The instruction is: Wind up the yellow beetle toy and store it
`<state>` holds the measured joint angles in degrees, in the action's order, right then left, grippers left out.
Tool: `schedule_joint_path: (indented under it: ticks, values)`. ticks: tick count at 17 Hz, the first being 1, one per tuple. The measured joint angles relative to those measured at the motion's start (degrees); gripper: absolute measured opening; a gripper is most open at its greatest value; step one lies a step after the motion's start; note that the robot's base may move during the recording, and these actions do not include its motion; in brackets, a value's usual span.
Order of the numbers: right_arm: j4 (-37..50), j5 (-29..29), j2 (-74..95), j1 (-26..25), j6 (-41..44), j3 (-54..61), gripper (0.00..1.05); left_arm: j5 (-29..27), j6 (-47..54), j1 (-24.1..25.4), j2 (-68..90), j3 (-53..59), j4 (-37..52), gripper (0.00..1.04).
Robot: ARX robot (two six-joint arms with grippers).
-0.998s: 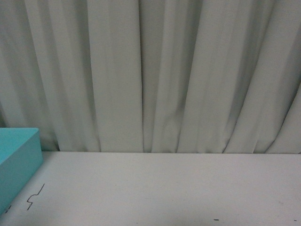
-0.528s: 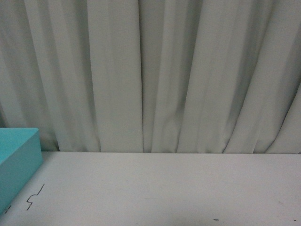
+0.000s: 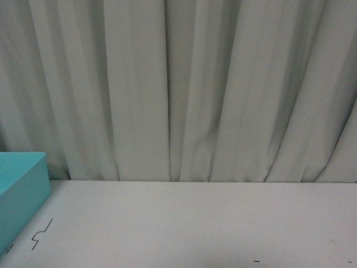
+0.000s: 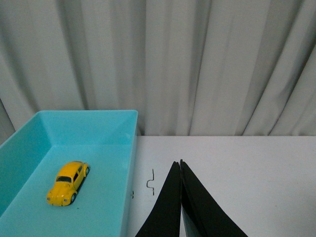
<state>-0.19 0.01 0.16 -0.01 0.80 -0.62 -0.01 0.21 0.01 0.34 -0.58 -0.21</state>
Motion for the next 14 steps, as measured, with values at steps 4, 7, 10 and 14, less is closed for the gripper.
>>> schedule_joint_path:
  ticks: [4,7,10,14]
  values:
    - [0.0,0.0,0.0,0.0,0.0,0.0,0.98,0.0,0.0,0.0,0.0,0.0,0.0,0.02]
    - [0.0,0.0,0.0,0.0,0.0,0.0,0.98,0.0,-0.1,0.0,0.0,0.0,0.0,0.18]
    - [0.0,0.0,0.0,0.0,0.0,0.0,0.98,0.0,-0.1,0.0,0.0,0.0,0.0,0.45]
    - [0.0,0.0,0.0,0.0,0.0,0.0,0.98,0.0,-0.1,0.0,0.0,0.0,0.0,0.94]
